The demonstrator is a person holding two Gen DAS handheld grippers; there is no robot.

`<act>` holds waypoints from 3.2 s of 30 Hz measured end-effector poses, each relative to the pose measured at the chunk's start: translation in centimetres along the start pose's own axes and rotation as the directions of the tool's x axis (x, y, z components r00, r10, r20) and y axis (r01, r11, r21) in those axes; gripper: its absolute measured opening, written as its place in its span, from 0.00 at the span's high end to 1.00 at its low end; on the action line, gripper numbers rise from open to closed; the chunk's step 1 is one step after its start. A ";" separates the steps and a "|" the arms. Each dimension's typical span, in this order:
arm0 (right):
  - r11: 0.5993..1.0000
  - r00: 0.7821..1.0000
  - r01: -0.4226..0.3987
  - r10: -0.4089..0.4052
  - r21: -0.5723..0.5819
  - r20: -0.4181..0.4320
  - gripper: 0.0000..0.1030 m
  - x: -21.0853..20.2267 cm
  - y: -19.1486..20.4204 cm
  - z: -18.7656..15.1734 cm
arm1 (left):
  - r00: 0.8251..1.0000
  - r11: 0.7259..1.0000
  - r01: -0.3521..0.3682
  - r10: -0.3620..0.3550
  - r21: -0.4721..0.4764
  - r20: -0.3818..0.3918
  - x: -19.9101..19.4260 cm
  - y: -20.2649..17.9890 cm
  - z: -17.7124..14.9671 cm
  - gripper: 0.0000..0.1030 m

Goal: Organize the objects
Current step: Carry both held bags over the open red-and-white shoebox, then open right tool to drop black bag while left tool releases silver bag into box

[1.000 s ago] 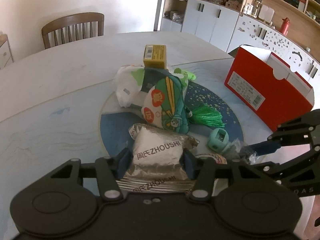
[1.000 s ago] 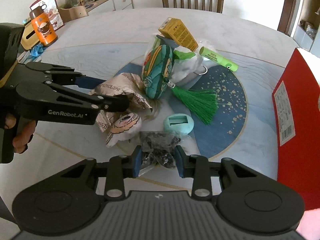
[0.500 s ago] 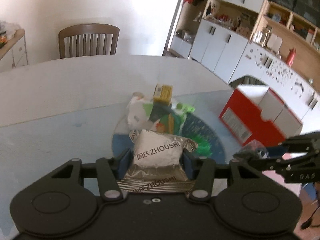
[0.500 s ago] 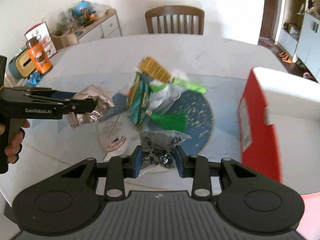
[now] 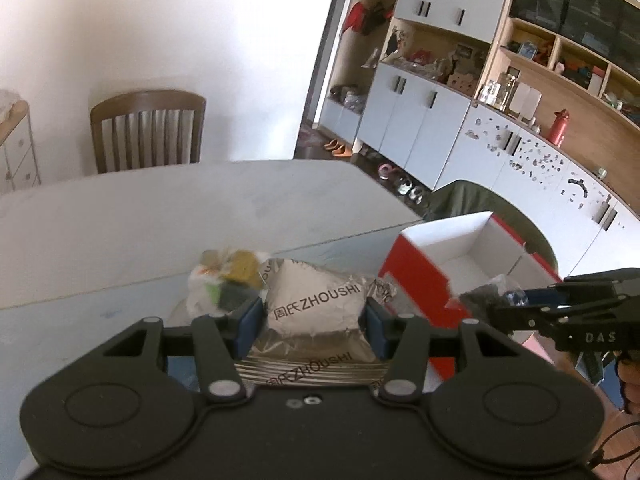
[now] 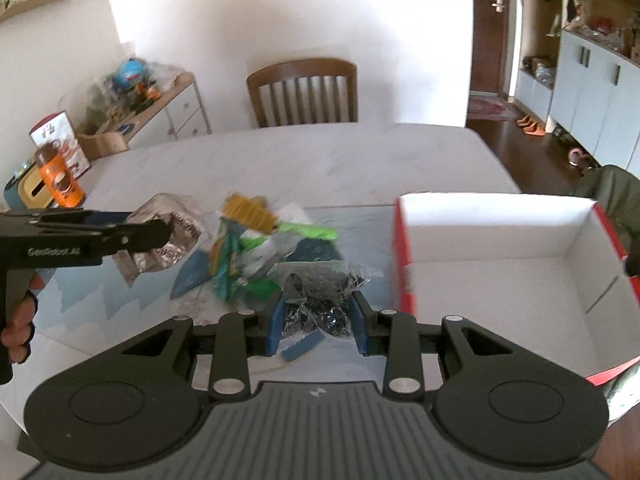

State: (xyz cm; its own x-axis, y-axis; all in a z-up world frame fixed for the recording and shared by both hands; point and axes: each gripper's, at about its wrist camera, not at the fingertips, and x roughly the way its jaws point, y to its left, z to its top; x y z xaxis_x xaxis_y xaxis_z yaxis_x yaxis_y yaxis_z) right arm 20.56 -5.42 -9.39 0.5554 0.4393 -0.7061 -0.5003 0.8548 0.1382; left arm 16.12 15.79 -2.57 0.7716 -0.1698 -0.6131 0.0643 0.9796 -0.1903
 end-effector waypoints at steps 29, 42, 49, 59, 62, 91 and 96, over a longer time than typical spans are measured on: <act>0.999 0.999 -0.031 0.031 0.040 -0.013 0.67 -0.7 -19.4 0.6 | 0.989 0.994 -0.063 0.075 0.092 -0.129 9.7 -10.8 -1.3 0.21; 0.998 0.999 -0.048 0.049 0.042 -0.021 0.67 0.1 -21.2 1.0 | 0.926 0.989 -0.034 0.086 0.146 -0.368 14.0 -10.7 -7.9 0.42; 0.998 0.998 -0.047 0.048 0.044 -0.026 0.67 0.3 -21.7 0.9 | 0.925 0.985 -0.075 0.126 0.154 -0.359 14.0 -10.7 -8.1 0.54; 0.998 0.998 -0.050 0.051 0.034 -0.048 0.67 1.0 -22.3 0.4 | 0.965 0.991 -0.102 0.120 0.088 -0.233 9.7 -11.6 -3.4 0.55; 0.999 0.997 -0.045 0.047 0.031 -0.056 0.67 1.3 -22.7 0.3 | 0.979 0.991 -0.095 0.109 0.090 -0.170 8.6 -12.6 -0.8 0.55; 0.996 0.952 0.010 -0.035 -0.084 -0.303 0.67 9.1 -24.4 -1.4 | 0.919 0.972 0.050 0.045 0.230 -0.391 28.8 -22.6 2.1 0.55; 0.996 0.941 0.016 -0.046 -0.091 -0.336 0.66 10.0 -24.4 -1.5 | 0.890 0.977 0.046 0.055 0.210 -0.452 30.3 -22.3 2.0 0.55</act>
State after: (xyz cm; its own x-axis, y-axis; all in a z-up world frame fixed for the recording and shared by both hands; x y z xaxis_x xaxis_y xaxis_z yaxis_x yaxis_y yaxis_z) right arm 37.33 -22.28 -20.82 0.3222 0.2807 -0.9041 -0.5496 0.8331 0.0628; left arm 39.28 -11.00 -15.38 0.4047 -0.1454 -0.9028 0.2313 0.9714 -0.0527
